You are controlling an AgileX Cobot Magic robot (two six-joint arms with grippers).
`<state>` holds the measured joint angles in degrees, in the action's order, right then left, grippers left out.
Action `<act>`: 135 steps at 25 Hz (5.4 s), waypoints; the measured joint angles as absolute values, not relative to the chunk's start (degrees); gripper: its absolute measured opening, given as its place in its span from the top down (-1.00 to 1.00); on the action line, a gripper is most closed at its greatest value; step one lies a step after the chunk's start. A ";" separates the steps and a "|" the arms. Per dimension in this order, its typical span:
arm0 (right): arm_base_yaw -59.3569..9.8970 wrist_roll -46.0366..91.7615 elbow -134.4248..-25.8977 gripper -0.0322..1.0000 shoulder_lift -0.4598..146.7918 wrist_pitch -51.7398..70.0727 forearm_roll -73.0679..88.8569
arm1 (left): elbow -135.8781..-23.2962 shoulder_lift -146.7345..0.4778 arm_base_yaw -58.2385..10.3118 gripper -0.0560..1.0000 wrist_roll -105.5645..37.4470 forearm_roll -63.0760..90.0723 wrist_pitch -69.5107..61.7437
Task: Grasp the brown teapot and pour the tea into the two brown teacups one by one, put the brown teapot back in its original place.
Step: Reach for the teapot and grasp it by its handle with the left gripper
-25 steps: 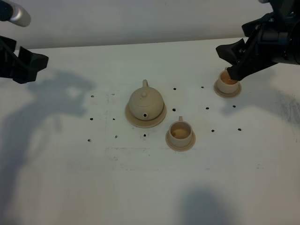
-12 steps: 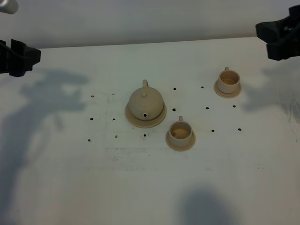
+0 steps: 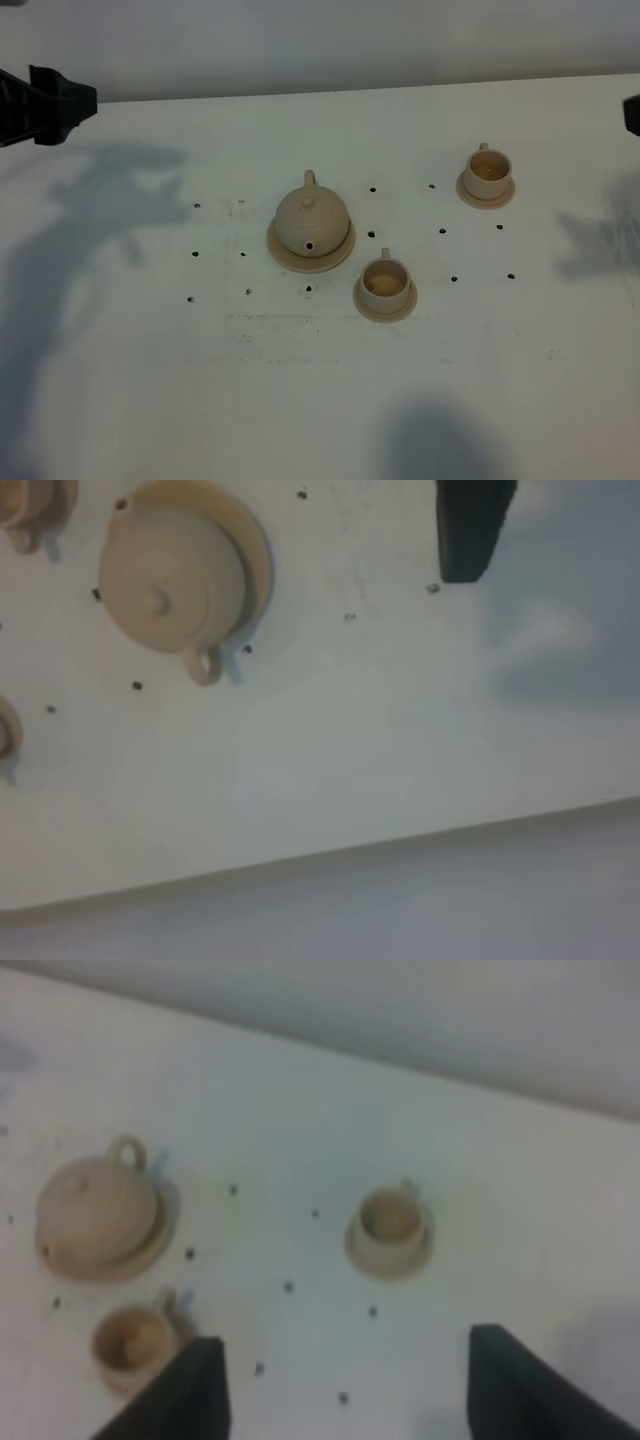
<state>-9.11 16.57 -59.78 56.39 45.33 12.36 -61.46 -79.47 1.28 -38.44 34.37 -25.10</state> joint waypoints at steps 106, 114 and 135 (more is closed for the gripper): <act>5.34 -2.05 -29.92 0.02 -0.43 63.82 2.24 | -101.29 -120.02 -17.82 -0.10 -36.25 36.07 -30.38; 5.34 -2.05 -29.92 0.02 -0.43 63.82 2.30 | -104.69 -125.12 -19.15 -0.07 -29.49 27.92 -31.00; 5.34 -2.05 -29.92 0.02 -0.43 63.76 2.30 | -104.89 -130.44 -20.52 -0.07 -24.55 25.85 -30.80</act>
<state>5.34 -2.05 -29.92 -0.43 63.76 2.30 -104.89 -130.44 -20.52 -24.55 25.85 -30.80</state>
